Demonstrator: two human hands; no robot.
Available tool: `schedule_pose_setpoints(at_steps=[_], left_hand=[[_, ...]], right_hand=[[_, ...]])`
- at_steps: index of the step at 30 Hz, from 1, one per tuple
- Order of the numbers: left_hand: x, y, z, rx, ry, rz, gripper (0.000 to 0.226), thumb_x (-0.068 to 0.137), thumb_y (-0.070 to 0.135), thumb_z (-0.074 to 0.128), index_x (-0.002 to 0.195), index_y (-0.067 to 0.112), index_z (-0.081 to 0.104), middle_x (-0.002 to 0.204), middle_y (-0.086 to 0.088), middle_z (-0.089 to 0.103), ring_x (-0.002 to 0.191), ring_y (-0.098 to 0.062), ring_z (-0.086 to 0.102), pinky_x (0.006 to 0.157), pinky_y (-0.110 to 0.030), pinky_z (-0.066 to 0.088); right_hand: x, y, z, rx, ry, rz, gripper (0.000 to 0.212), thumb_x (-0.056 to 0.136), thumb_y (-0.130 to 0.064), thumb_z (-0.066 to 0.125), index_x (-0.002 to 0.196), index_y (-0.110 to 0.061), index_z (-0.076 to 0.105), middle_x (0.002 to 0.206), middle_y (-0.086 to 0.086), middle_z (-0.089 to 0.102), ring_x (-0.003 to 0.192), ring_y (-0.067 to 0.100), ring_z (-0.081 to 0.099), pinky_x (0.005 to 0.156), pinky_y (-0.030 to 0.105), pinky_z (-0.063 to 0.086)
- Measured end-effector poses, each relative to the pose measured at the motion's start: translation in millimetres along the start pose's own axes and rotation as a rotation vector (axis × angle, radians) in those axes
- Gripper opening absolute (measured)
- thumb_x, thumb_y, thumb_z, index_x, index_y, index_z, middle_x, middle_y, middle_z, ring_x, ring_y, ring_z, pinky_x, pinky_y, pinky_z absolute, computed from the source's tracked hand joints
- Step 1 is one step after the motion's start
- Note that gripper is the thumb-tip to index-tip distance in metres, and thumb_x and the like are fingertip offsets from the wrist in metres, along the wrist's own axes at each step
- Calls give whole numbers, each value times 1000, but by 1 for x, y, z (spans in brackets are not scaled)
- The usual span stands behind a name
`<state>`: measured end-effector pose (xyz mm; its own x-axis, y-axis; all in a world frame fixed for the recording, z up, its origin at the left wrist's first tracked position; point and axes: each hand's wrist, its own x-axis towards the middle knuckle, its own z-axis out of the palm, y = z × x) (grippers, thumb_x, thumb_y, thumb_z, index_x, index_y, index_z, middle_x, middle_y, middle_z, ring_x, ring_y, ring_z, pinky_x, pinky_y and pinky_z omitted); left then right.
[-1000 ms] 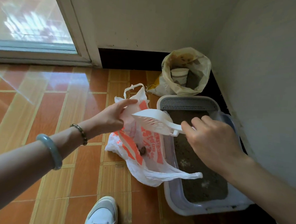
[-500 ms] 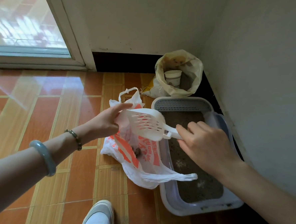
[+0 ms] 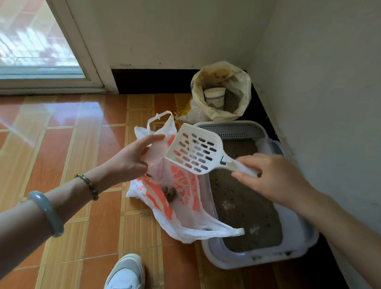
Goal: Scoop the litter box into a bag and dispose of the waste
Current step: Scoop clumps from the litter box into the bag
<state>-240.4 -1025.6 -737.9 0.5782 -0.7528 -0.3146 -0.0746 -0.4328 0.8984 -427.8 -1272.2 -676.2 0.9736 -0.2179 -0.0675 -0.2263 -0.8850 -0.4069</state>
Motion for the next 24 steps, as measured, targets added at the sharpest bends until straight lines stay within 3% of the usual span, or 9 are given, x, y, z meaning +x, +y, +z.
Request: schedule_pose_setpoints(at_steps=[2,6,11,17,24], left_hand=[[-5,0,-2,-32,10,-3,74,78,-23,50,135,24,40,121,-4,53,98,-21,65,65,-43,59],[-18,2,-6,-28,17,17,79,76,-25,48,131,32,43,123,-10,54,100,-27,65,71,-58,55],[-39,19,-4,88,78,25,85,74,-26,44,128,40,40,123,-12,52,93,-28,62,68,-53,56],[-72,32,5,175,81,-21,81,77,-25,45,141,24,33,123,-8,51,103,-20,57,66,-26,58],[-97,28,5,140,111,-113,79,80,-22,48,142,24,31,126,-12,48,105,-27,58,69,-34,59]], right_hand=[[-3,8,-11,84,-15,-10,31,81,-38,65,110,-26,67,85,-5,62,71,7,54,66,32,46],[-14,18,-26,110,-14,-52,32,78,-39,68,107,-26,69,86,-4,62,72,10,55,64,34,46],[-43,18,-36,145,-65,-60,27,73,-34,73,100,-32,71,83,-11,56,73,8,52,61,19,37],[-93,31,-19,155,-226,-65,27,70,-34,75,97,-40,71,80,-15,53,73,10,55,60,27,47],[-144,44,-1,121,-387,15,29,73,-36,73,100,-45,68,83,-17,54,75,5,54,65,24,45]])
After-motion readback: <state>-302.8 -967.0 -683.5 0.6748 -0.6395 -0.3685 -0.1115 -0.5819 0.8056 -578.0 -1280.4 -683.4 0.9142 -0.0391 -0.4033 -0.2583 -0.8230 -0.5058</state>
